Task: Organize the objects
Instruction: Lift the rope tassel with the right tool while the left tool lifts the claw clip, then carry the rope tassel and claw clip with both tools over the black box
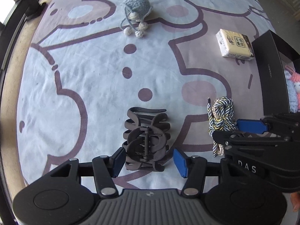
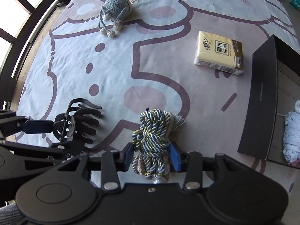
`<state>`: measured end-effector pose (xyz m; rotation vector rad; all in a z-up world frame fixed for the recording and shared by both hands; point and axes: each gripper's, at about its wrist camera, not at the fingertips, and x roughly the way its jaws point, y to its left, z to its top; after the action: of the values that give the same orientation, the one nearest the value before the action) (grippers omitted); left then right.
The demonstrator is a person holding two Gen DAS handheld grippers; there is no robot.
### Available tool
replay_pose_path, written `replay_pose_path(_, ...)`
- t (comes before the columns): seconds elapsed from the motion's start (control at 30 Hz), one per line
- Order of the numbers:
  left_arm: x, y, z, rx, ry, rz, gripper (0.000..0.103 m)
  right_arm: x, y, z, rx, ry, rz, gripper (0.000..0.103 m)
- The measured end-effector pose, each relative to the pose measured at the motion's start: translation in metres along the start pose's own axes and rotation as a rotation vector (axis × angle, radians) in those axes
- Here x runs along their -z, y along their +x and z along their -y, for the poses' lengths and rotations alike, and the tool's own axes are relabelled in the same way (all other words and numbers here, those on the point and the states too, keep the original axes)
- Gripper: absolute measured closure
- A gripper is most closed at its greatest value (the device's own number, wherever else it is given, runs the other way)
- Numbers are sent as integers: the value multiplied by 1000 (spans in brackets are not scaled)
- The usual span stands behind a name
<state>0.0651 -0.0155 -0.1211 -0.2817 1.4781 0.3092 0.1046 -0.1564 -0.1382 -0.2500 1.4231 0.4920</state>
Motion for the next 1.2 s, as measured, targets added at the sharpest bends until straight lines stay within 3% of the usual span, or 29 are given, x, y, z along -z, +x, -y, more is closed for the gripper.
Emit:
replay_pose_path(0.13, 0, 1, -1, -42, -11, 5, 48, 1, 0, 0, -1, -1, -1, 61)
replay_pose_path(0.23, -2, 0, -4, -35, -31, 15, 58, 1, -1, -1, 0, -1, -1, 62)
replay_pose_path(0.5, -3, -10, -7, -39, -9, 56, 58, 0, -6, 0, -8, 10, 17, 66)
replay_pose_path(1.2, -12, -54, -13, 8, -66, 229, 58, -5, -57, 3, -47, 70, 201, 67)
